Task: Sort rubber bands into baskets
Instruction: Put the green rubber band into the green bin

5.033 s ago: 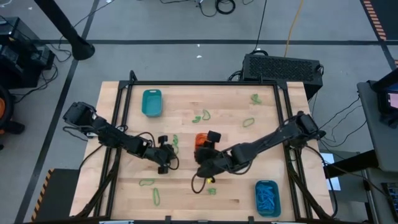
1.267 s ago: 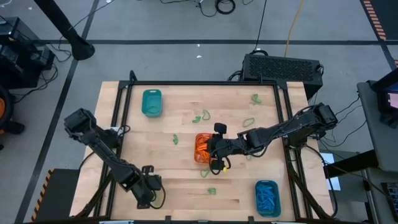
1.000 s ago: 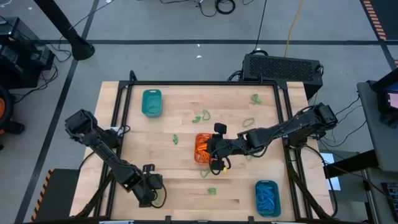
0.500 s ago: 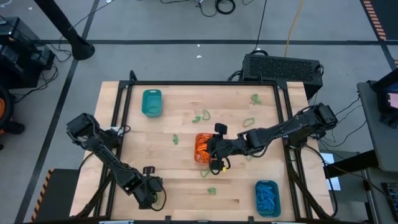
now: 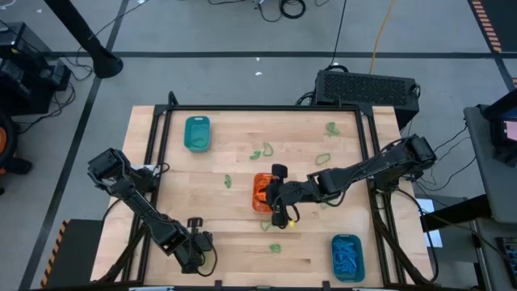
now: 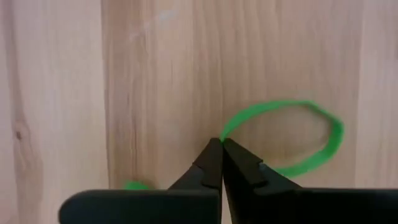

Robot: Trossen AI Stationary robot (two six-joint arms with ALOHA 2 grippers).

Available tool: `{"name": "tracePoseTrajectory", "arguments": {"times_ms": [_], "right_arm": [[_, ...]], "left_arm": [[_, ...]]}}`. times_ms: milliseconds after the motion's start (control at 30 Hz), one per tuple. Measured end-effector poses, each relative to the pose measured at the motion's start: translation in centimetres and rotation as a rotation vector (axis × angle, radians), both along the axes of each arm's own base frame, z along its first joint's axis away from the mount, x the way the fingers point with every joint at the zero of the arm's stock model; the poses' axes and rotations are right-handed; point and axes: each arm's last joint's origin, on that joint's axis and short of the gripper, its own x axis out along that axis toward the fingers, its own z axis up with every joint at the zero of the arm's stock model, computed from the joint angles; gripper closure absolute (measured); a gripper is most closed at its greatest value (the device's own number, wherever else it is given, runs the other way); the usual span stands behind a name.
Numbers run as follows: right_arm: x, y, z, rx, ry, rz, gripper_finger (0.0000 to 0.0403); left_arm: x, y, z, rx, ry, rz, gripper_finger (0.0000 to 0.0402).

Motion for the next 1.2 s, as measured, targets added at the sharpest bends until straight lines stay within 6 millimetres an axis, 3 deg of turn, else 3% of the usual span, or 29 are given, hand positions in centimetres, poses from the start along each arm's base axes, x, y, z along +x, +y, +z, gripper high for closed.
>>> {"name": "tracePoseTrajectory", "arguments": {"times_ms": [167,367,633,867,1000,1200], "right_arm": [[-1.6,0.7,-0.4,-0.008,0.138,0.054,0.0268],[-3.1,0.3,-1.4,-0.035,0.286,-0.102,0.0268],[-5.6,-1.4,-2.5,-0.147,0.412,-0.495,0.0268],[-7.6,-4.2,-2.6,-0.217,0.45,-0.836,0.0268],[-8.1,-5.6,-3.7,-0.213,0.487,-0.917,0.0268],[-9.6,-7.0,-6.3,-0.242,0.608,-0.95,0.0268]], "left_arm": [[1.1,0.3,2.8,0.063,-0.128,0.009,0.0398],[1.8,3.8,6.2,0.197,-0.24,0.08,0.0399],[1.0,12.2,10.9,0.424,-0.249,0.247,0.0399],[-0.2,20.4,13.9,0.519,-0.208,0.411,0.04],[-1.0,24.8,14.3,0.55,-0.156,0.511,0.04],[-2.2,30.6,12.9,0.45,-0.057,0.631,0.04]]}}
